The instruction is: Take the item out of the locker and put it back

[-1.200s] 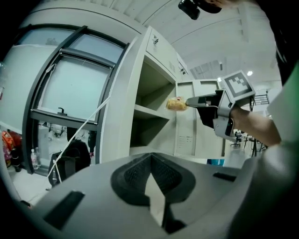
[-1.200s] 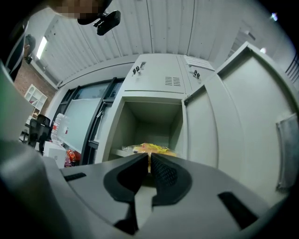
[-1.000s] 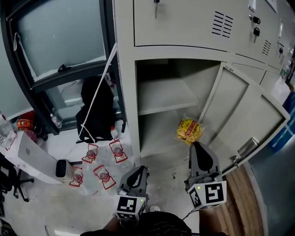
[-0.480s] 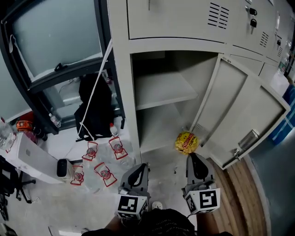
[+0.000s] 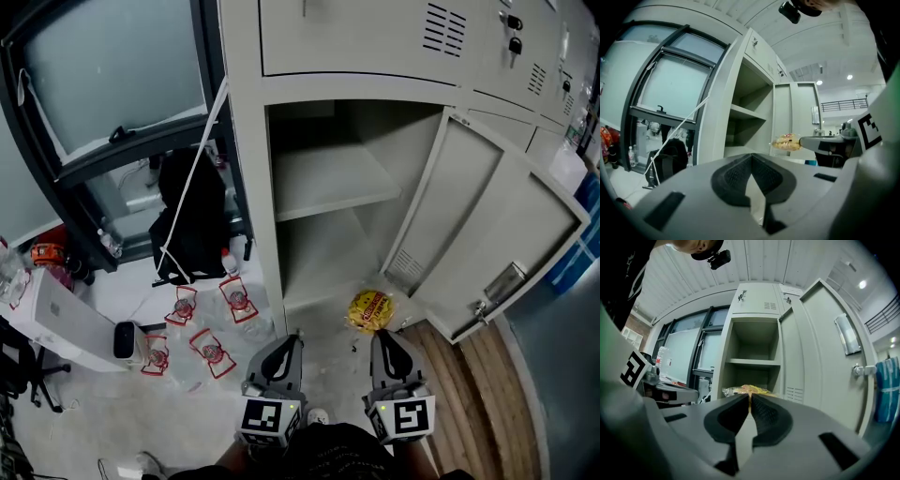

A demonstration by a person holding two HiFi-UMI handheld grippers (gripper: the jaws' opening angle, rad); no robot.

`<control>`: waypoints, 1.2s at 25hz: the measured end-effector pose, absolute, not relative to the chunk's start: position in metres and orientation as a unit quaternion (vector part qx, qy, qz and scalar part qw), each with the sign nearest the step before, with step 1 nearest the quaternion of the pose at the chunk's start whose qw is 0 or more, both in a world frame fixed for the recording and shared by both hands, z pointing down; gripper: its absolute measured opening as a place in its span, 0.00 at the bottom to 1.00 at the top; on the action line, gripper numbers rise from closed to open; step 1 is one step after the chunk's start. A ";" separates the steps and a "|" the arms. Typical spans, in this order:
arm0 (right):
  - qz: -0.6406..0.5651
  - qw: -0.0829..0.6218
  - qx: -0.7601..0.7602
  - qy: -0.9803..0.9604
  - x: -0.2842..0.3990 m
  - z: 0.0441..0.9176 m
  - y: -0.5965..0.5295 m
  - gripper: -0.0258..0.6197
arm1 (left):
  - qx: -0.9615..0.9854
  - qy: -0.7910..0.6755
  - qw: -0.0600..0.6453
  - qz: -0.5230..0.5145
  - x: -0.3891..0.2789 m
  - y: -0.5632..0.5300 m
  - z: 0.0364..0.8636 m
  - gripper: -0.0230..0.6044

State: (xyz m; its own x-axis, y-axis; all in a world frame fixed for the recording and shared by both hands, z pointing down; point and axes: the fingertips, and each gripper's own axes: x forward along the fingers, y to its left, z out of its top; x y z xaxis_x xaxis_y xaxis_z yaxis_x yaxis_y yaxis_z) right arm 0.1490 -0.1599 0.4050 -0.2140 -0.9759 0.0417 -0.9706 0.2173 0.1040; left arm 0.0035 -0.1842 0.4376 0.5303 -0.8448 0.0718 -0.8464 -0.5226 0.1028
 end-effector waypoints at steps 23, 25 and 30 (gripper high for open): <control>-0.054 0.023 0.598 -0.799 0.143 0.382 -0.202 0.07 | 0.863 -0.501 0.062 0.010 0.008 -0.199 0.438 0.05; -0.059 0.023 0.592 -0.804 0.140 0.379 -0.211 0.07 | 0.860 -0.506 0.062 0.010 0.006 -0.200 0.437 0.05; -0.072 0.022 0.575 -0.815 0.130 0.373 -0.236 0.07 | 0.854 -0.517 0.062 0.012 0.000 -0.203 0.437 0.05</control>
State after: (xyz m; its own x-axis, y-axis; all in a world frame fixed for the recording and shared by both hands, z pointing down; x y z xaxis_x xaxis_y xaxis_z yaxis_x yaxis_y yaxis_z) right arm 0.1298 -0.2359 0.3728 -0.3387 -0.9397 -0.0475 -0.9335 0.3292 0.1422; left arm 0.0002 -0.2026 0.4373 0.4655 -0.8810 0.0848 -0.8839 -0.4581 0.0939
